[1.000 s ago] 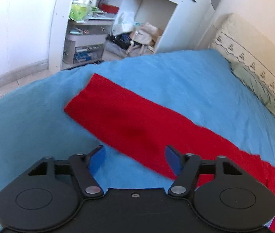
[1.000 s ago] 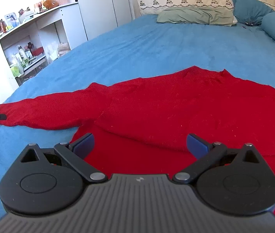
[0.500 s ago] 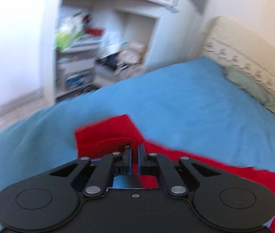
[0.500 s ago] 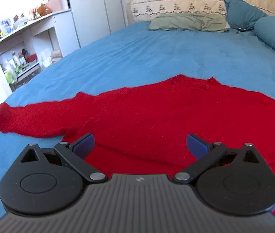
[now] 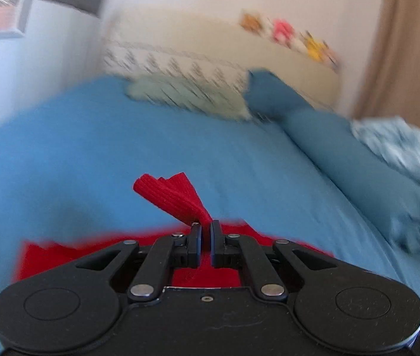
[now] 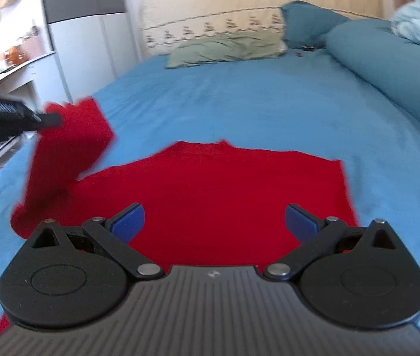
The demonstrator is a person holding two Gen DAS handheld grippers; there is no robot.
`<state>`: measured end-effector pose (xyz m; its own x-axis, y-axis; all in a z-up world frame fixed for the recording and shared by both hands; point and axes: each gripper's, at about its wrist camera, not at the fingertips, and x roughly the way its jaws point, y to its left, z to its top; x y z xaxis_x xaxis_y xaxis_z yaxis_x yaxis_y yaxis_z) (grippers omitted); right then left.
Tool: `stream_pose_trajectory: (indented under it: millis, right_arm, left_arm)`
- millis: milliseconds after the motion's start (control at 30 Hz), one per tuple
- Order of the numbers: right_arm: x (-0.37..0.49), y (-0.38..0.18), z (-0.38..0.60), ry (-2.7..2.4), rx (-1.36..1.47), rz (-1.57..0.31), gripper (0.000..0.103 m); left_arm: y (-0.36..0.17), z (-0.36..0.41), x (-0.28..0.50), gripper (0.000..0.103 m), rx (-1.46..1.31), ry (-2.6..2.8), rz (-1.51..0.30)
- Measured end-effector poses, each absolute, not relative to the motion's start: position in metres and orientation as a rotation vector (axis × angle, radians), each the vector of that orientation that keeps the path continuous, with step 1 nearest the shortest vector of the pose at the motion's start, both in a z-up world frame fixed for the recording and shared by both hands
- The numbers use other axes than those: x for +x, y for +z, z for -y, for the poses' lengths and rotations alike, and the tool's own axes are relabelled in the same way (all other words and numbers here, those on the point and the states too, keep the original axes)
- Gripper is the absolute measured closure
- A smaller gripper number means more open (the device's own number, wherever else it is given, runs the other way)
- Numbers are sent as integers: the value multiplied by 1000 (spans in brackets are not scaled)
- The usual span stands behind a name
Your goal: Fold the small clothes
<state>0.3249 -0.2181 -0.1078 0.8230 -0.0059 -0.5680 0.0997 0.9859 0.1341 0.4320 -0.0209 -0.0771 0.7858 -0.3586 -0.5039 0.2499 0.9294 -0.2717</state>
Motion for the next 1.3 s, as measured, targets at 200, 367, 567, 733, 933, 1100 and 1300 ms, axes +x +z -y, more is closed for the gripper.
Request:
stream_pose_trajectory:
  millis: [200,367,567,733,933,1100,1300]
  right_arm:
    - [318,-126,266,-105,191,-696,0]
    - [322,-135,278,-110,184,-715,0]
    - [328,-128,265,-57,126,-686,0]
    - [351,-121,223,61,5,-693,0]
    - [400,-134,155,140,-112,-733,11]
    - [436,-165,109,152,-246,-811,37]
    - [451,-154,132,86,-150,-783,81]
  left_arm:
    - [-158,103,437,98,-61,-354,-780]
    - [-176,109,425,77,-3,-368,-790]
    - [-148,64,410,10,90,-350,-696]
    - [-135,4,398,8,156,-241,-649]
    - [-151,-44,396,8,102,-149,-703]
    - [-156,-64,393,8,79,-131,-721]
    - [-159,-78,387,8,82,-130,-724]
